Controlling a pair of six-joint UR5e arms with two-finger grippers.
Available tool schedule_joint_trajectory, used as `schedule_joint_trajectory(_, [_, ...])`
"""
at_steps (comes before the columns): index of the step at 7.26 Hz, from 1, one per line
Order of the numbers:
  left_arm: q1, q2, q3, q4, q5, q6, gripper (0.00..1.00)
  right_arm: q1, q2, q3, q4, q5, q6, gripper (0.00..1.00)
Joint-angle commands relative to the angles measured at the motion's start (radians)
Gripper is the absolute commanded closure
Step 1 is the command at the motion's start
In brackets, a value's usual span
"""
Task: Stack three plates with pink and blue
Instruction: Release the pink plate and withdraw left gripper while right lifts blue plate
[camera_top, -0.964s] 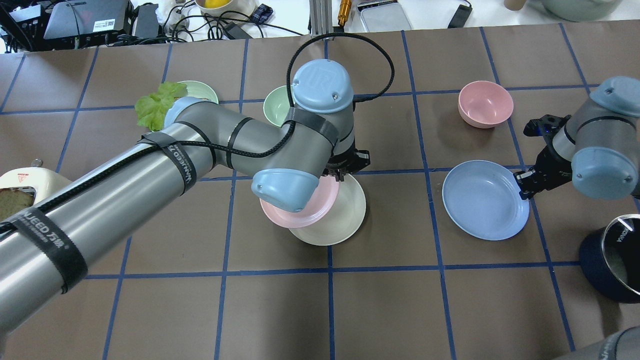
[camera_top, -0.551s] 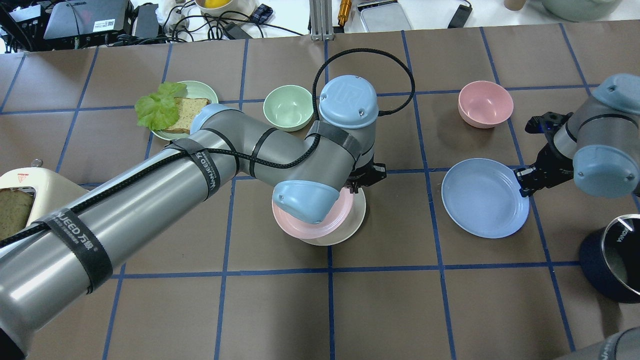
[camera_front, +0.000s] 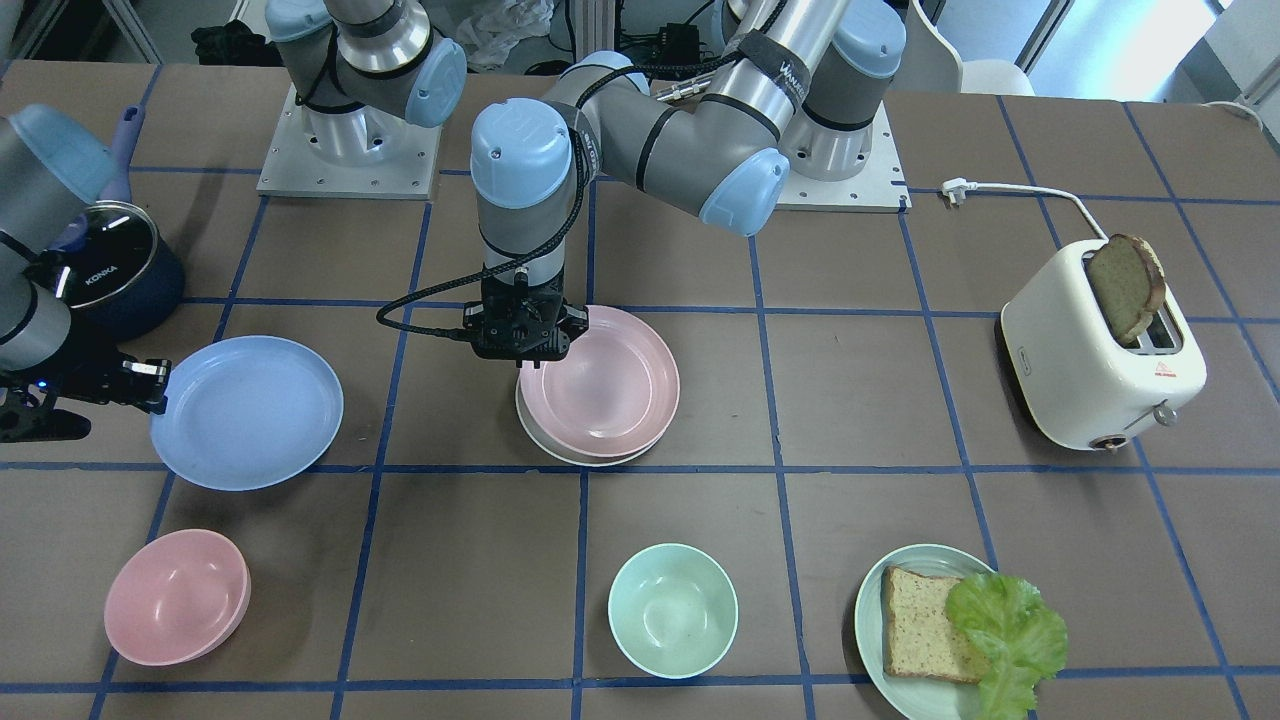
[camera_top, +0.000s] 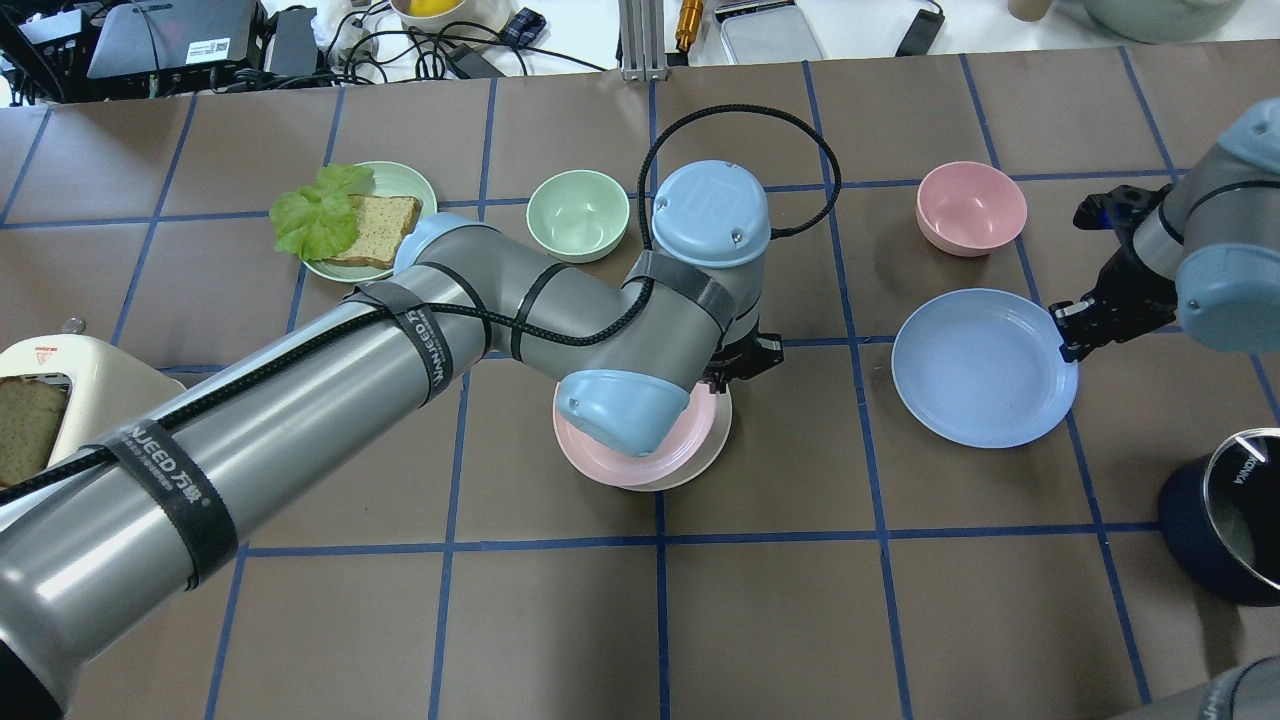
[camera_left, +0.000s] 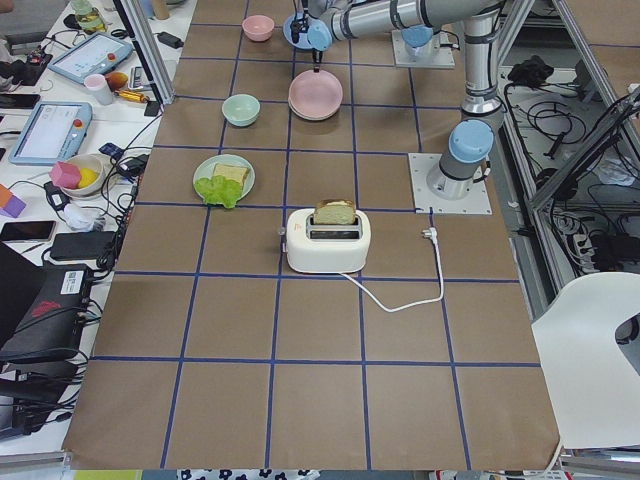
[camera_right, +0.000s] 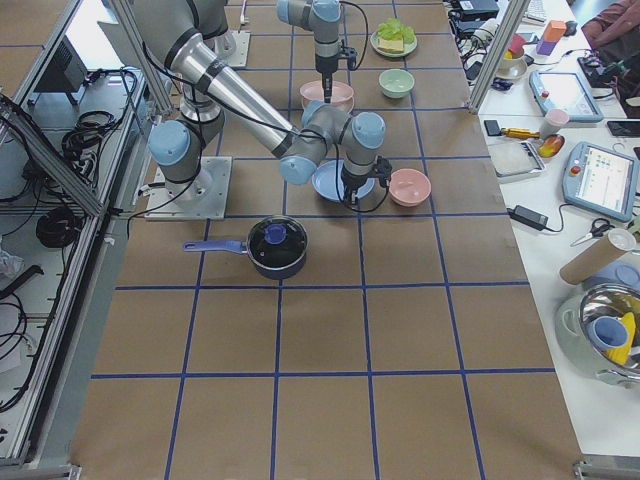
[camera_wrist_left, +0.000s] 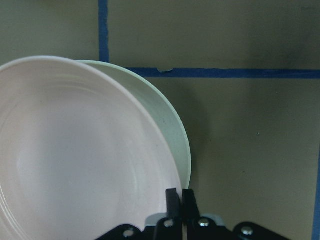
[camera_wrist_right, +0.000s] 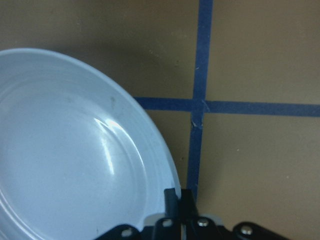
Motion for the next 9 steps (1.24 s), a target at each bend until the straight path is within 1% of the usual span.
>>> schedule_joint_trajectory(1, [0.007,-0.007,0.011,0.003,0.0,0.001,0.0,0.0,0.0,-0.126,0.162,-0.001,-0.001,1.0])
schedule_joint_trajectory(2, [0.021,0.026,0.037,-0.007,0.0,0.017,0.0,0.001,-0.002,-0.182,0.216,0.001,-0.001,1.0])
schedule_joint_trajectory(3, [0.054,0.041,0.071,-0.023,-0.006,0.023,0.0,0.001,-0.002,-0.234,0.292,0.022,-0.001,1.0])
schedule_joint_trajectory(4, [0.12,0.058,0.112,-0.131,-0.021,0.082,0.0,0.004,-0.009,-0.269,0.349,0.044,0.002,1.0])
schedule_joint_trajectory(5, [0.177,0.077,0.163,-0.249,-0.067,0.175,0.0,0.01,-0.017,-0.267,0.359,0.045,0.011,1.0])
schedule_joint_trajectory(6, [0.23,0.101,0.204,-0.368,-0.085,0.255,0.0,0.012,-0.026,-0.263,0.362,0.045,0.02,1.0])
schedule_joint_trajectory(7, [0.289,0.145,0.246,-0.534,-0.084,0.343,0.0,0.024,-0.028,-0.254,0.379,0.05,0.041,1.0])
schedule_joint_trajectory(8, [0.345,0.196,0.295,-0.673,-0.084,0.348,0.0,0.065,-0.037,-0.241,0.38,0.067,0.137,1.0])
schedule_joint_trajectory(9, [0.393,0.239,0.326,-0.754,-0.087,0.353,0.0,0.137,-0.044,-0.24,0.374,0.07,0.216,1.0])
